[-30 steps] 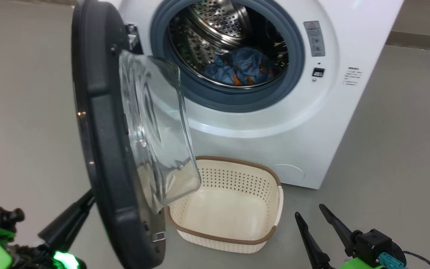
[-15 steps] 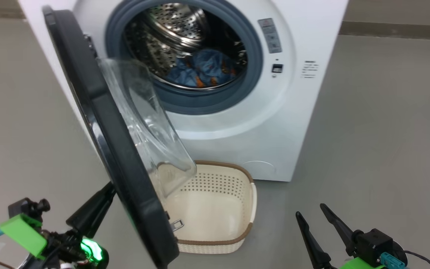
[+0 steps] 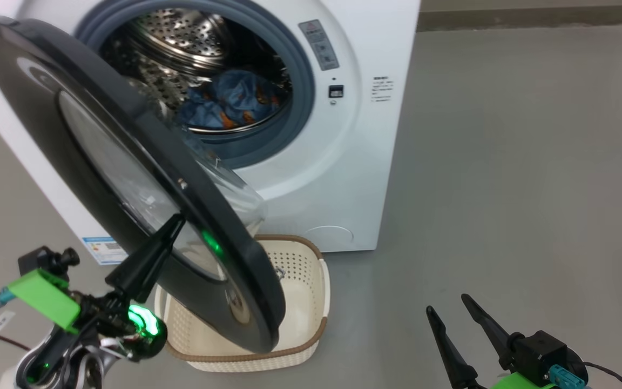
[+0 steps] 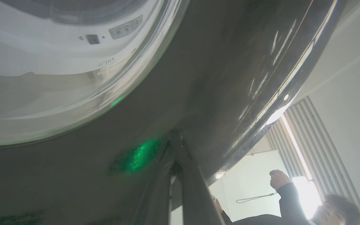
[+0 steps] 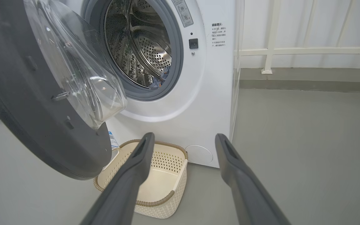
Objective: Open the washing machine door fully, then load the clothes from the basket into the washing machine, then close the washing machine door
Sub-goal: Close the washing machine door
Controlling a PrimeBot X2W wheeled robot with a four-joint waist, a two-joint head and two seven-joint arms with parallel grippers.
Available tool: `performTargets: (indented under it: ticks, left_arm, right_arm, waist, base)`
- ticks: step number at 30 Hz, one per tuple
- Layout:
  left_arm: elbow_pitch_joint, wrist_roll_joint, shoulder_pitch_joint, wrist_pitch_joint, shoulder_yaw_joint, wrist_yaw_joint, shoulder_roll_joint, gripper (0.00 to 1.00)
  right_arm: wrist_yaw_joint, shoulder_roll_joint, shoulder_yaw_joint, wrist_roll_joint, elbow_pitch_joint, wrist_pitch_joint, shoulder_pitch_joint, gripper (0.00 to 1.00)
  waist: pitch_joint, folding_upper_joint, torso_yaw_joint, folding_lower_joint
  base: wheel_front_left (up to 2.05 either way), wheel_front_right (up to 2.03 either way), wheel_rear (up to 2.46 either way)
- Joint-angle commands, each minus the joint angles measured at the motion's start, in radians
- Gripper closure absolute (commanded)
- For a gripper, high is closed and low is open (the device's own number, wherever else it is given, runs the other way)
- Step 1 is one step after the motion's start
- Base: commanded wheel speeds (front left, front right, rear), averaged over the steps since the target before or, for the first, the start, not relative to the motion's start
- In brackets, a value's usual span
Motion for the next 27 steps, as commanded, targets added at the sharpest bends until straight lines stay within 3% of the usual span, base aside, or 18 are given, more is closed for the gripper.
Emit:
performTargets:
  ticks: [1,20,27]
  left_arm:
    - [-0.020,0.010,-0.060,-0.006,0.019,-0.010,0.009,1.00]
    - [0.041,0.064,-0.128,-0.080,-0.026,-0.010,0.009,1.00]
    - [0.023,0.225,-0.092,-0.158,-0.019,-0.010,0.016,1.00]
  right_arm:
    - [0.006,-0.004,0.025,-0.002,-0.027,-0.005,-0.016,0.00]
    - [0.006,0.004,0.029,0.000,-0.022,-0.005,-0.028,0.00]
    - [0.006,0.007,0.026,0.001,-0.020,-0.005,-0.029,0.00]
  waist:
    - [0.011,-0.0001,-0.026,0.0000]
    - [0.009,-0.0001,-0.062,0.0000]
    - [0.006,-0.0001,-0.053,0.0000]
  base:
    - [0.00,0.00,0.00]
    - [0.00,0.00,0.00]
    - [0.00,0.00,0.00]
